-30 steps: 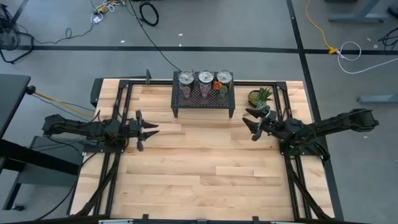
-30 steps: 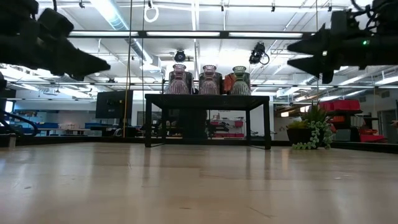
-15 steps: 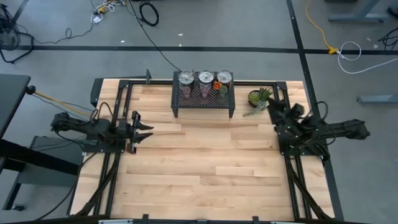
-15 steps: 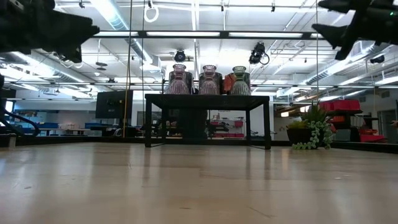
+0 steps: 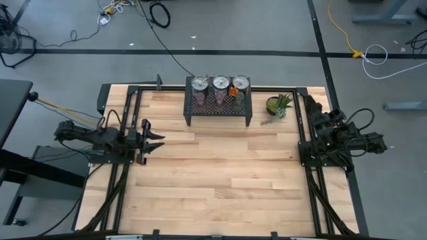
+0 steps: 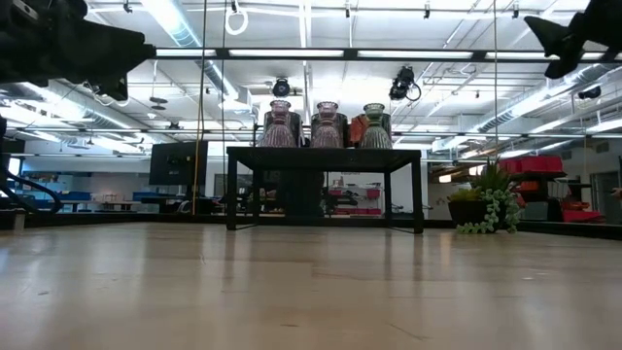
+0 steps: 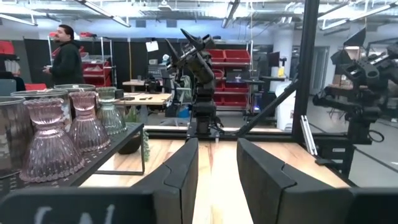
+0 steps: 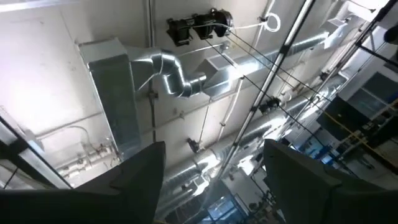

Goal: Pick & Place candle stick holders
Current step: Return to Home Position

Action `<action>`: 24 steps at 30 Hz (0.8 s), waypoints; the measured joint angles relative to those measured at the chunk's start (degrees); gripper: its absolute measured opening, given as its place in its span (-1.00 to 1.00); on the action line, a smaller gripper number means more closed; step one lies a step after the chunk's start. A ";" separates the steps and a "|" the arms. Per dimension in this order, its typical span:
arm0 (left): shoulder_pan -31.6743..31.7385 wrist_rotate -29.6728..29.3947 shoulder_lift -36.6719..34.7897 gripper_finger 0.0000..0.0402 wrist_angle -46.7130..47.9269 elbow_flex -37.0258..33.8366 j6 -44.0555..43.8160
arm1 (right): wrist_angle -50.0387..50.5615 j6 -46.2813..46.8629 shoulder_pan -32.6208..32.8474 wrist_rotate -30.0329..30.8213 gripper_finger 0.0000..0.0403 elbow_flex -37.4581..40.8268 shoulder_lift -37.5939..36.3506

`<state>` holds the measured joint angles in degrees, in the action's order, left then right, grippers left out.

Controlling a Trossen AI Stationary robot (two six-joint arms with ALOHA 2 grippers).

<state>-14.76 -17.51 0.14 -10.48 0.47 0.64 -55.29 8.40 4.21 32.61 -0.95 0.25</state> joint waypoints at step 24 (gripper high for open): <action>2.49 0.17 0.00 -0.43 0.49 0.00 0.00 | 15.01 -0.98 0.02 -34.72 0.34 0.02 0.48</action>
<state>-12.27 -17.33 0.14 -9.99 0.47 0.64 -40.28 7.43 4.23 -2.11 -0.93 0.73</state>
